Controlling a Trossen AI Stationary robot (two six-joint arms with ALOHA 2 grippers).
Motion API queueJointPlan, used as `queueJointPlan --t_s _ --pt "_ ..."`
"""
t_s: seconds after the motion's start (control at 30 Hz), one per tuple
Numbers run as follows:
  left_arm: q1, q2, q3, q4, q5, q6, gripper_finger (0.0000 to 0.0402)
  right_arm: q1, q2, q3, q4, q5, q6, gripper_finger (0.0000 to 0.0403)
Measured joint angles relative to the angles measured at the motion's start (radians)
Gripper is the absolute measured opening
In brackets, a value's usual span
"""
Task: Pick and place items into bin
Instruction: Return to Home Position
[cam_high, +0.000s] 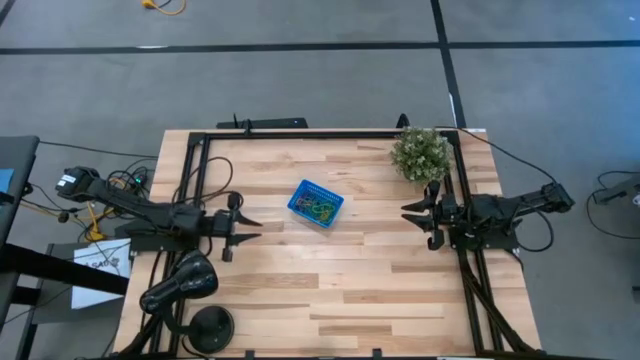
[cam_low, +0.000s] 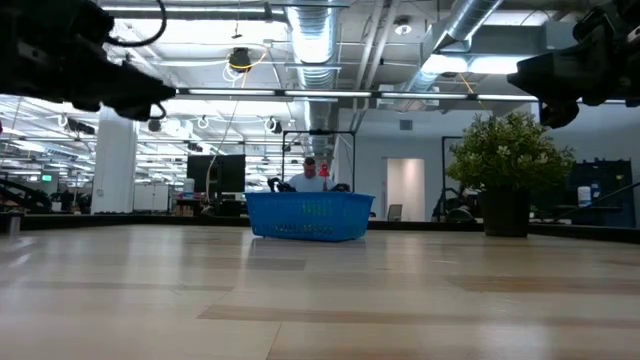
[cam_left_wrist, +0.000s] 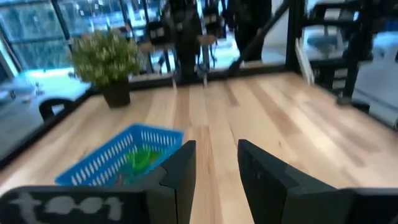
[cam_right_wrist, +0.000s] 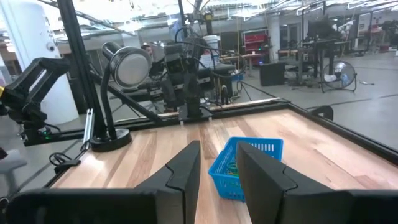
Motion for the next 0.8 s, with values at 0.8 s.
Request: queueJointPlan --t_s 0.8 --pt "-0.007 -0.455 0.000 -0.478 0.177 -0.251 0.0109 0.000 0.000 0.000 0.000 0.000 0.000 0.0098"
